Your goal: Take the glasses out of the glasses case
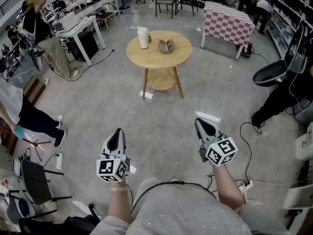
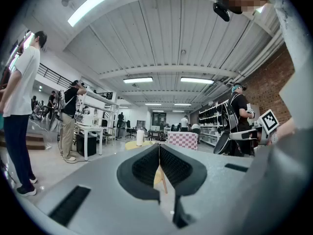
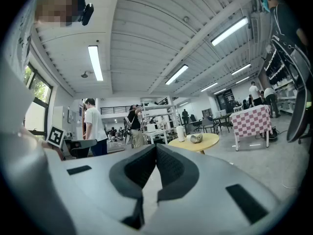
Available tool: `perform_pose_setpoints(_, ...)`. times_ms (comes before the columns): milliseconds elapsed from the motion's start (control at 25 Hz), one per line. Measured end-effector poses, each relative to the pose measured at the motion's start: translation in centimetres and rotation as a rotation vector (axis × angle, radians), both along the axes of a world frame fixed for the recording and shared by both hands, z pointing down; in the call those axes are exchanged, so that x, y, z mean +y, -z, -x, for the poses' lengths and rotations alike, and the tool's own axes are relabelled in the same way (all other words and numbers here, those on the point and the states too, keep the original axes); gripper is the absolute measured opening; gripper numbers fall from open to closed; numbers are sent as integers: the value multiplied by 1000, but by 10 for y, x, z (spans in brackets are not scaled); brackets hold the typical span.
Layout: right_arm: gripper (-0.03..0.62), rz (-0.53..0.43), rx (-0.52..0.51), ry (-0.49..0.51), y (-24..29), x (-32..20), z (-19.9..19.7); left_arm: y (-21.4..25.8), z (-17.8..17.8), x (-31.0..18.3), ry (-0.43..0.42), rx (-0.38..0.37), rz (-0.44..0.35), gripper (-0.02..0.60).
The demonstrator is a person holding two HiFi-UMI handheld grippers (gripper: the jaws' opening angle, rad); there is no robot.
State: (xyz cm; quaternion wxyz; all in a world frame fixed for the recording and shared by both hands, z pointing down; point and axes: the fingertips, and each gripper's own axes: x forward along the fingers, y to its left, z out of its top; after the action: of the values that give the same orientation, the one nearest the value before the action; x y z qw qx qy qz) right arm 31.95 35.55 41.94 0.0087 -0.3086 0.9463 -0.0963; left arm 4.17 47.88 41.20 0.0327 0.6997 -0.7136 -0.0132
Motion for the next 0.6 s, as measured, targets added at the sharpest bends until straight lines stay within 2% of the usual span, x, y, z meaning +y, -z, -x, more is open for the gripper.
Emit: perform_pose_setpoints(600,5,12,-12,-25,-6,-13,-20,1,-17,-20,-28,-3,-11,6)
